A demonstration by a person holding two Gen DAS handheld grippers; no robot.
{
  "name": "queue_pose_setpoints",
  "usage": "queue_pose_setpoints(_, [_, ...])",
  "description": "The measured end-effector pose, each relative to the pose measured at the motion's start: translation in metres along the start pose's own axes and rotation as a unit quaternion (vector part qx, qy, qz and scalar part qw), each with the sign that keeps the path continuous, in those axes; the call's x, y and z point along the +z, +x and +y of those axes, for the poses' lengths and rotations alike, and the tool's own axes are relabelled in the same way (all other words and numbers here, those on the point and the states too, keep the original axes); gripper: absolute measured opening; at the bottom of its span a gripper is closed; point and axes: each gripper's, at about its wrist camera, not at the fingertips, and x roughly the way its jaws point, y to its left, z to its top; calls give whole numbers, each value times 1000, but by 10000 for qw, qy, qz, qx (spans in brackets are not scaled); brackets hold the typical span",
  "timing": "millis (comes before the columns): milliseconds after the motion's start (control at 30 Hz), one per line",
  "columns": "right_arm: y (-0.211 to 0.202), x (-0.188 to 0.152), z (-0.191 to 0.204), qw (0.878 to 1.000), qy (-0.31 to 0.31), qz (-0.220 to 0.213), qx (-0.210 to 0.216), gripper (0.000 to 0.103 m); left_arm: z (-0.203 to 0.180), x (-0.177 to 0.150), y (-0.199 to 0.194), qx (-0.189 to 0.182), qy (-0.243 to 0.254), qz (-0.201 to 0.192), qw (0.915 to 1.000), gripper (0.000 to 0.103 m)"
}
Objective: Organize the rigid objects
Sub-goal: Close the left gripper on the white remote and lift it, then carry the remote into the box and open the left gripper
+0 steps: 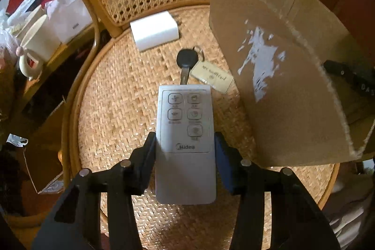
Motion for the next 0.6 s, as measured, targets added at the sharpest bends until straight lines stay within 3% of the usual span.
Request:
queue_pose_setpoints(300, [0,0,0,10000,5,1,2,7,6,12,-30,99,-308,-530,9981,46])
queue_pose_setpoints(400, [0,0,0,10000,5,-3,2,7,9,16,-42,230,-459,-791,9955,46])
queue_pose_setpoints(600, [1,0,-1,9999,115,-15,19,7,12,25,-69,144,-828,-1303,9879,46])
